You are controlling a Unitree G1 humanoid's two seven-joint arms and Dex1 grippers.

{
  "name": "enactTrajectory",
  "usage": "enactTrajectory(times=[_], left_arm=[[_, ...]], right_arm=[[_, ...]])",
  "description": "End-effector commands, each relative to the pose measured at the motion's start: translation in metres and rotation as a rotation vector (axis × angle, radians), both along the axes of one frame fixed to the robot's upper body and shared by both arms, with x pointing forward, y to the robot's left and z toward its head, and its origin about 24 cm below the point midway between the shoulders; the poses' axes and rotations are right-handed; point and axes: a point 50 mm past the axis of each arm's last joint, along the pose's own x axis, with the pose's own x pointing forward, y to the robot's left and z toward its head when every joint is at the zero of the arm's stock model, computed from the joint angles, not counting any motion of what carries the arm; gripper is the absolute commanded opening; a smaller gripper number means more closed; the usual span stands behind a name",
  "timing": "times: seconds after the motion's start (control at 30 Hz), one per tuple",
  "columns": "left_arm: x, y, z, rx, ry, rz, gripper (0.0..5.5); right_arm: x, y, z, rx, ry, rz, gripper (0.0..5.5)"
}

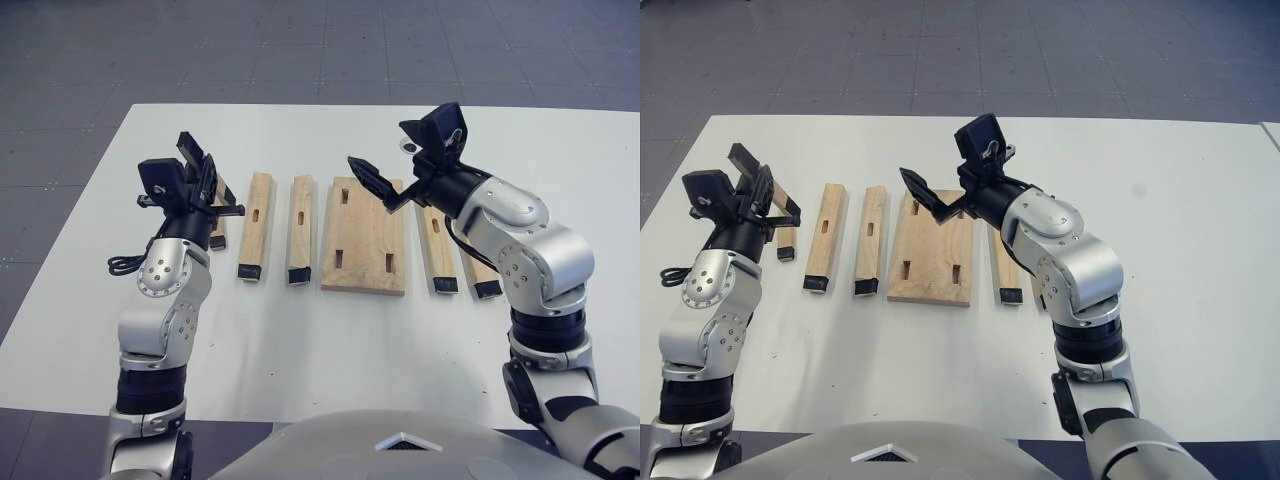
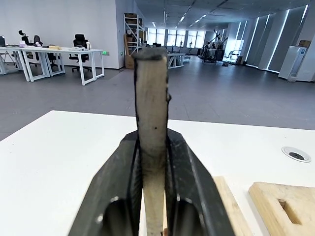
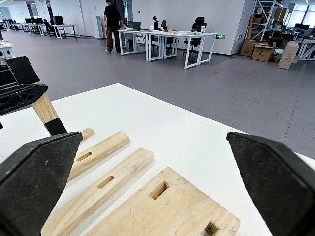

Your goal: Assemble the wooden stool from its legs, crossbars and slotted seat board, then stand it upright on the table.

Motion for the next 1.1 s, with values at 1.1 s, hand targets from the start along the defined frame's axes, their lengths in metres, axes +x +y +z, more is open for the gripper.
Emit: enactTrajectory(times=[1.1], left_arm=[[0.022, 0.0, -0.043, -0.006, 0.075, -0.019, 0.42]], right_arm=[[-0.001, 0.003, 0.003, 0.0, 0.001, 0.005, 5.5]])
